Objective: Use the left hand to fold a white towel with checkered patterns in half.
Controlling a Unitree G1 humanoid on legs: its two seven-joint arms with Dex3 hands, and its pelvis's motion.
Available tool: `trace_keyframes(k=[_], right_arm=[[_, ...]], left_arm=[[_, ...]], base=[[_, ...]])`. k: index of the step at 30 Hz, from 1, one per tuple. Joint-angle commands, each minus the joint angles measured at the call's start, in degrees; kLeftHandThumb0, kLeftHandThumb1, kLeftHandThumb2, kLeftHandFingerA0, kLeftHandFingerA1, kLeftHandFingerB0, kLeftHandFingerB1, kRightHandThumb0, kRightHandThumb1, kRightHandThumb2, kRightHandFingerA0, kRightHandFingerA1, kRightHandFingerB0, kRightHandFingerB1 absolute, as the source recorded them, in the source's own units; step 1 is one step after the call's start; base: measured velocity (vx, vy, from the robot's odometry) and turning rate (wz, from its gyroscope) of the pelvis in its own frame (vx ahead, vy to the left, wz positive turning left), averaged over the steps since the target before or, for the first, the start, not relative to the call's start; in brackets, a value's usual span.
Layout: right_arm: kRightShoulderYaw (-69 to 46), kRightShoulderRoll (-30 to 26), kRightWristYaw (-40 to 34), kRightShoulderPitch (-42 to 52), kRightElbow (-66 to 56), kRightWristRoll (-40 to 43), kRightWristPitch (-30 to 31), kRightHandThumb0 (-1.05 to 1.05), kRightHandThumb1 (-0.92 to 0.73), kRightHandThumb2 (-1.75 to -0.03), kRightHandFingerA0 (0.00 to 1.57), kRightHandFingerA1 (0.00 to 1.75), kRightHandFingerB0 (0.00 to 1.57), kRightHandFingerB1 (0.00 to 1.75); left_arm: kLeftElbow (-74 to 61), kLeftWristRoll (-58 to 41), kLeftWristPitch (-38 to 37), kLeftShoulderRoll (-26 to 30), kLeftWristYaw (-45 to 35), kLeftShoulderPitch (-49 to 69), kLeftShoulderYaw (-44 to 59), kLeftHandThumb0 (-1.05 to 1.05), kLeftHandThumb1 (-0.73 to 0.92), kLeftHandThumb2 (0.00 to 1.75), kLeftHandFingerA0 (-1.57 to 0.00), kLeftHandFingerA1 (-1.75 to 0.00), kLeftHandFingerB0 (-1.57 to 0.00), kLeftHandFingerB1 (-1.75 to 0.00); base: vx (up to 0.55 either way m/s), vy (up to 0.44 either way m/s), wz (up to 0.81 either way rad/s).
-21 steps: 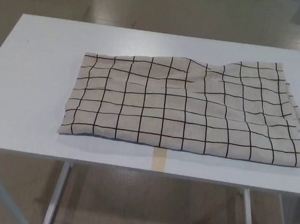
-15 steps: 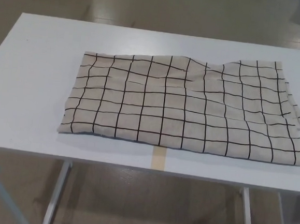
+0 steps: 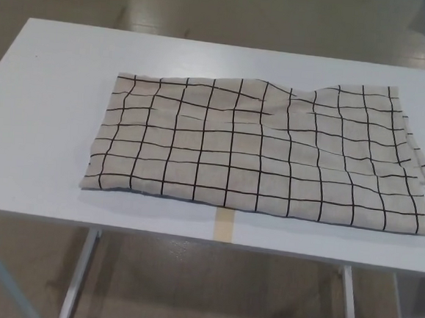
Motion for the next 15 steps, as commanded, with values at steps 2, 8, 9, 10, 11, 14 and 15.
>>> trace_keyframes(k=[2,8,9,10,11,14,15], right_arm=[[5.32,1.37,-0.36,3.26,1.96,-5.64,-8.91,-0.43,-0.62,-0.58,0.46,0.44,0.43,0.39],[7.0,0.87,-1.78,2.48,4.58,-7.66,-13.03,-0.41,-0.62,-0.58,0.48,0.44,0.44,0.4],[7.22,0.69,-1.78,2.44,5.17,-7.94,-13.84,-0.42,-0.62,-0.58,0.5,0.46,0.44,0.4],[7.39,0.55,-1.79,2.4,5.65,-8.13,-14.47,-0.42,-0.62,-0.58,0.5,0.46,0.44,0.4],[7.65,0.32,-2.02,2.35,6.28,-8.53,-15.21,-0.42,-0.62,-0.58,0.5,0.46,0.44,0.4],[7.96,0.06,-2.94,2.29,6.72,-9.1,-15.57,-0.42,-0.62,-0.58,0.5,0.46,0.44,0.41],[8.03,0.05,-3.62,2.5,6.5,-9.36,-15.39,-0.42,-0.62,-0.58,0.51,0.46,0.44,0.41]], left_arm=[[-30.93,27.93,-20.04,1.91,13.67,7.76,1.98,-0.72,0.43,0.74,0.0,0.0,-0.08,-0.08],[-45.79,32.31,-16.04,1.37,12.97,6.16,3.6,-0.71,0.43,0.73,0.0,0.0,-0.08,-0.08],[-47.16,33.26,-14.41,1.38,13.34,4.17,2.86,-0.65,0.41,0.72,0.0,0.0,-0.08,-0.11],[-48.23,33.99,-13.13,1.39,13.66,2.77,2.3,-0.65,0.41,0.72,0.0,0.0,-0.08,-0.11],[-49.58,35.39,-11.02,1.51,14.22,0.68,1.39,-0.63,0.4,0.71,0.0,0.0,-0.09,-0.12],[-50.6,37.69,-8.06,2.32,14.52,-2.1,-0.3,-0.59,0.39,0.71,0.0,-0.01,-0.1,-0.17],[-50.79,39.87,-5.8,3.06,14.53,-4.72,-2.01,-0.55,0.37,0.72,0.0,-0.08,-0.07,-0.24]], base=[[0.0,0.0,0.0],[0.0,0.0,0.0],[0.0,0.0,0.0],[0.0,0.0,0.0],[0.0,0.0,0.0],[0.0,0.0,0.0],[0.0,0.0,0.0]])
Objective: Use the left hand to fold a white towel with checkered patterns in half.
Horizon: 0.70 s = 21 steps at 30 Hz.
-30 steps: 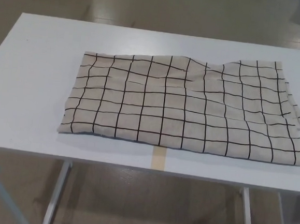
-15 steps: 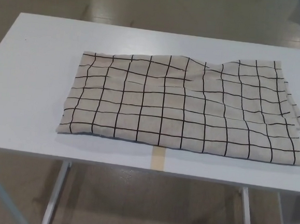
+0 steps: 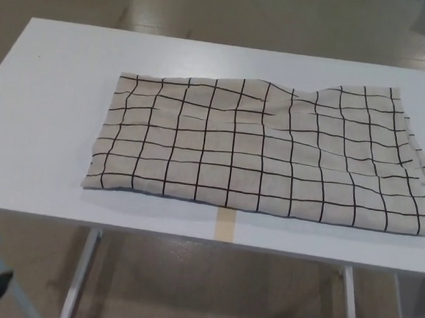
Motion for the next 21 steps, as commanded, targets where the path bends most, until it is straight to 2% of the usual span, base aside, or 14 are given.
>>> trace_keyframes(k=[1,4,5,7,8,11,14,21], right_arm=[[3.02,-0.84,-3.7,1.41,3.84,-7.03,-11.26,-0.41,-0.61,-0.58,0.51,0.46,0.44,0.41],[3.1,-0.86,-3.74,1.45,3.74,-6.89,-11.55,-0.41,-0.61,-0.58,0.51,0.46,0.44,0.41],[3.12,-0.82,-3.76,1.4,3.74,-6.84,-11.58,-0.41,-0.61,-0.58,0.51,0.46,0.44,0.41],[3.35,-0.93,-4.03,1.1,4.2,-7.14,-11.82,-0.41,-0.61,-0.57,0.52,0.46,0.44,0.41],[3.37,-1.0,-3.81,0.99,4.17,-7.0,-11.72,-0.41,-0.61,-0.57,0.51,0.46,0.44,0.41],[3.54,-1.1,-3.31,0.85,3.97,-6.53,-11.36,-0.41,-0.61,-0.57,0.5,0.45,0.44,0.41],[3.44,-1.19,-2.93,0.53,4.23,-5.98,-11.41,-0.41,-0.61,-0.57,0.49,0.47,0.45,0.41],[3.33,-1.36,-2.63,0.34,5.02,-5.72,-12.18,-0.41,-0.61,-0.57,0.49,0.49,0.46,0.42]], left_arm=[[-19.02,28.5,0.08,3.35,8.5,-8.6,-4.31,-0.52,0.35,0.72,0.0,-0.12,-0.07,-0.26],[-18.83,29.34,2.04,4.04,7.4,-10.84,-6.08,-0.5,0.33,0.73,0.0,-0.16,-0.08,-0.28],[-18.61,29.74,2.84,4.31,6.98,-11.77,-6.87,-0.56,0.39,0.55,0.0,-0.2,-0.07,-0.26],[-15.74,31.21,5.11,5.62,5.37,-15.66,-10.24,-0.57,0.42,0.55,0.0,-0.18,-0.05,-0.26],[-14.26,32.3,5.96,6.32,4.82,-17.26,-11.58,-0.54,0.35,0.75,0.0,-0.13,-0.01,-0.26],[-10.56,36.29,9.25,8.5,3.51,-21.53,-15.41,-0.57,0.37,0.75,0.0,-0.11,-0.01,-0.24],[-6.1,40.01,12.78,9.91,2.65,-26.07,-19.43,-0.65,0.41,0.73,0.0,0.0,-0.02,-0.14],[2.08,42.39,16.18,11.23,2.94,-32.77,-26.25,-0.64,0.4,0.73,0.0,0.0,0.0,-0.11]], base=[[0.0,0.0,0.0],[0.0,0.0,0.0],[0.0,0.0,0.0],[0.0,0.0,0.0],[0.0,0.0,0.0],[0.0,0.0,0.0],[0.0,0.0,0.0],[0.0,0.0,0.0]])
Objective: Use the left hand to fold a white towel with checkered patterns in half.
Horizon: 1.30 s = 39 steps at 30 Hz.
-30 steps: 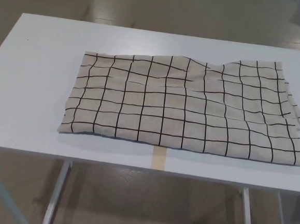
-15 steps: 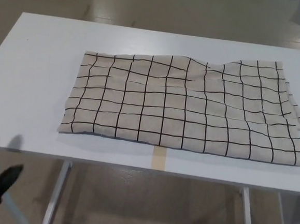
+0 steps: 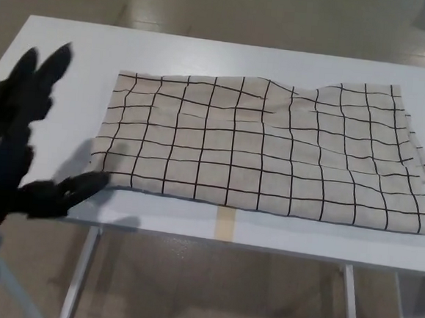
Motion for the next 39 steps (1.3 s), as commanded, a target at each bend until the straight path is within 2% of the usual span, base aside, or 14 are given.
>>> trace_keyframes(k=[1,13,24,39], right_arm=[[0.65,-1.19,-1.41,0.67,2.24,-2.57,-7.54,-0.41,-0.61,-0.57,0.49,0.5,0.46,0.42],[0.58,-0.93,-1.96,0.88,1.34,-2.87,-7.12,-0.4,-0.62,-0.58,0.5,0.52,0.48,0.44],[0.71,-1.56,-2.39,0.68,2.32,-3.73,-7.87,-0.4,-0.62,-0.58,0.51,0.52,0.48,0.43],[0.98,-1.76,-2.89,0.24,2.44,-3.79,-7.74,-0.4,-0.61,-0.58,0.51,0.52,0.48,0.44]], left_arm=[[10.16,24.09,10.5,5.62,0.45,-12.17,-13.86,-0.65,0.41,0.73,0.0,0.0,0.0,-0.11],[23.93,27.49,13.52,8.74,-1.39,-21.73,-25.73,-0.69,0.42,0.76,0.0,0.0,0.0,-0.1],[35.85,31.79,16.76,10.4,5.89,-27.48,-35.24,-0.67,0.42,0.75,0.0,0.0,0.0,-0.12],[45.88,32.11,19.59,8.32,12.54,-32.46,-44.12,-0.66,0.41,0.75,0.0,0.0,0.0,-0.11]], base=[[0.0,0.0,0.0],[0.0,0.0,0.0],[0.0,0.0,0.0],[0.0,0.0,0.0]])
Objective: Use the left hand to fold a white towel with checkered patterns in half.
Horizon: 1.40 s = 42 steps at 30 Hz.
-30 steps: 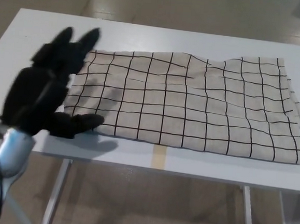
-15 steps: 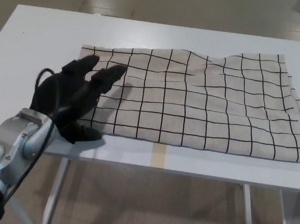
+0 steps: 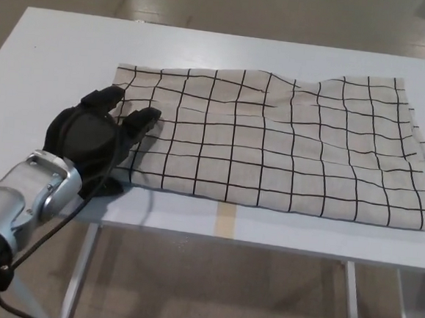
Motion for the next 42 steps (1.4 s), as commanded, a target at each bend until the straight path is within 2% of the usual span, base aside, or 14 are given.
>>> trace_keyframes(k=[1,10,11,12,13,14,16,17,21,22,25,34,41,42], right_arm=[[0.34,-0.51,-0.62,0.04,0.39,-0.42,-0.95,-0.4,-0.61,-0.58,0.51,0.52,0.48,0.44],[0.37,-0.72,-0.04,0.27,0.16,0.37,-1.26,-0.4,-0.61,-0.58,0.5,0.51,0.48,0.44],[0.35,-0.63,0.07,0.17,0.3,0.57,-1.22,-0.4,-0.61,-0.58,0.5,0.52,0.48,0.44],[0.34,-0.56,0.15,0.11,0.4,0.72,-1.19,-0.4,-0.61,-0.58,0.5,0.52,0.48,0.44],[0.33,-0.55,0.19,0.04,0.59,0.81,-1.27,-0.4,-0.62,-0.58,0.51,0.52,0.49,0.44],[0.31,-0.39,0.33,-0.03,0.87,1.06,-1.45,-0.41,-0.61,-0.59,0.5,0.52,0.48,0.44],[0.33,-0.11,0.53,0.09,1.0,1.39,-1.66,-0.41,-0.61,-0.59,0.5,0.52,0.48,0.44],[0.32,-0.13,0.63,0.18,0.83,1.46,-1.69,-0.41,-0.62,-0.58,0.51,0.52,0.49,0.44],[0.28,-0.23,0.76,0.39,0.61,1.58,-1.79,-0.41,-0.62,-0.58,0.51,0.52,0.49,0.44],[0.31,-0.23,0.85,0.49,0.35,1.65,-1.68,-0.43,-0.62,-0.58,0.5,0.51,0.49,0.44],[0.39,-0.24,0.94,0.52,0.17,1.69,-1.63,-0.43,-0.62,-0.58,0.5,0.51,0.5,0.44],[0.33,-0.23,1.23,0.18,0.44,1.96,-1.53,-0.44,-0.62,-0.58,0.54,0.52,0.5,0.44],[0.59,-0.52,1.17,0.39,1.07,1.36,-2.16,-0.44,-0.63,-0.59,0.58,0.52,0.52,0.44],[0.53,-0.53,1.26,0.31,0.76,1.56,-1.86,-0.44,-0.63,-0.59,0.58,0.52,0.51,0.44]], left_arm=[[3.05,2.72,2.21,-1.31,3.48,-0.62,-2.95,-0.6,0.38,0.67,0.0,-0.05,0.0,-0.18],[8.82,2.53,3.65,-5.16,7.11,-2.8,-6.13,-0.58,0.37,0.75,0.0,-0.1,0.0,-0.19],[10.35,3.7,4.61,-6.17,9.08,-3.31,-7.59,-0.53,0.4,0.66,-0.14,-0.36,-0.22,-0.38],[11.36,4.62,5.32,-6.9,10.48,-3.64,-8.6,-0.53,0.4,0.66,-0.14,-0.36,-0.22,-0.38],[12.59,6.04,6.3,-7.78,11.58,-4.14,-10.17,-0.4,0.51,0.56,-0.48,-0.46,-0.54,-0.44],[14.45,6.93,6.68,-8.93,13.25,-4.36,-11.81,-0.32,0.53,0.58,-0.8,-1.29,-0.79,-1.24],[16.56,6.08,6.12,-9.82,15.38,-4.29,-13.0,-0.32,0.53,0.58,-0.8,-1.29,-0.79,-1.24],[17.17,5.08,5.67,-10.36,14.41,-3.98,-12.79,-0.26,0.59,0.55,-0.77,-1.75,-0.67,-1.75],[18.82,2.83,5.33,-11.75,12.2,-3.41,-12.43,-0.25,0.6,0.55,-0.74,-1.75,-0.63,-1.75],[19.7,2.07,5.3,-12.0,10.89,-3.06,-12.2,-0.22,0.65,0.52,-0.66,-1.75,-0.45,-1.75],[20.97,1.09,5.4,-12.27,8.96,-2.5,-11.81,-0.24,0.65,0.51,-0.69,-1.75,-0.44,-1.75],[22.04,-1.29,3.56,-9.72,10.42,-2.7,-10.44,-0.23,0.65,0.54,-0.76,-1.75,-0.55,-1.75],[23.76,-1.34,3.48,-3.75,15.49,-1.16,-9.55,-0.18,0.64,0.54,-0.76,-1.75,-0.55,-1.75],[24.37,-1.89,3.99,-2.07,15.88,-1.4,-8.87,-0.19,0.64,0.53,-0.76,-1.75,-0.59,-1.75]], base=[[0.0,0.0,0.0],[0.0,0.0,0.0],[0.0,0.0,0.0],[0.0,0.0,0.0],[0.0,0.0,0.0],[0.0,0.0,0.0],[0.0,0.0,0.0],[0.0,0.0,0.0],[0.0,0.0,0.0],[0.0,0.0,0.0],[0.0,0.0,0.0],[0.0,0.0,0.0],[0.0,0.0,0.0],[0.0,0.0,0.0]])
